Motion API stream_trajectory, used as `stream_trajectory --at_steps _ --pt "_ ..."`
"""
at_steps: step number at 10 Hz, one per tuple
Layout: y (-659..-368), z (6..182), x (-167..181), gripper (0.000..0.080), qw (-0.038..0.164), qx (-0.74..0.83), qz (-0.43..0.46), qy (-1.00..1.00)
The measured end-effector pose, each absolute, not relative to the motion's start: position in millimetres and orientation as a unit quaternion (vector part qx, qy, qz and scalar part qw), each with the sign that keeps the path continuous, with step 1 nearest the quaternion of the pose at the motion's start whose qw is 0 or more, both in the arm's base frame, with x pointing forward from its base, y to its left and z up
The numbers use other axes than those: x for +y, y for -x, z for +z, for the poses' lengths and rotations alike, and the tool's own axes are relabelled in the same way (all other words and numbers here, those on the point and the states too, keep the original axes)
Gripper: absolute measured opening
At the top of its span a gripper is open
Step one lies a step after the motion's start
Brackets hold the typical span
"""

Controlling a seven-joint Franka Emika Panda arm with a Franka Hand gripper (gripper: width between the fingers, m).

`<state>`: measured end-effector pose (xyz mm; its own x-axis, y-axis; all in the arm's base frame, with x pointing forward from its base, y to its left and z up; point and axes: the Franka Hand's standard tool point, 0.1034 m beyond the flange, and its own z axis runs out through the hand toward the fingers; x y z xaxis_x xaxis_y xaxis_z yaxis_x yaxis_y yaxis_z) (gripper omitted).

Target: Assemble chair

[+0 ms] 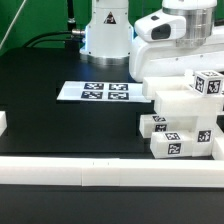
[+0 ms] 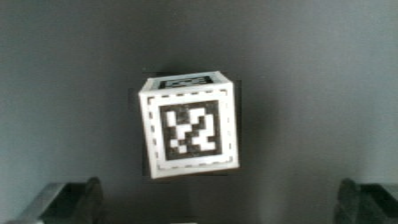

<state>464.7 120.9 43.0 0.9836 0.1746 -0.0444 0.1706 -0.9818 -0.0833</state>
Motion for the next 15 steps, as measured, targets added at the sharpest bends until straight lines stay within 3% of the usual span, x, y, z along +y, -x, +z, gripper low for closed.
stream_trajectory --at_steps 15 --pt "-452.1 6.5 108.8 0.0649 0.031 -0.09 0.042 0.995"
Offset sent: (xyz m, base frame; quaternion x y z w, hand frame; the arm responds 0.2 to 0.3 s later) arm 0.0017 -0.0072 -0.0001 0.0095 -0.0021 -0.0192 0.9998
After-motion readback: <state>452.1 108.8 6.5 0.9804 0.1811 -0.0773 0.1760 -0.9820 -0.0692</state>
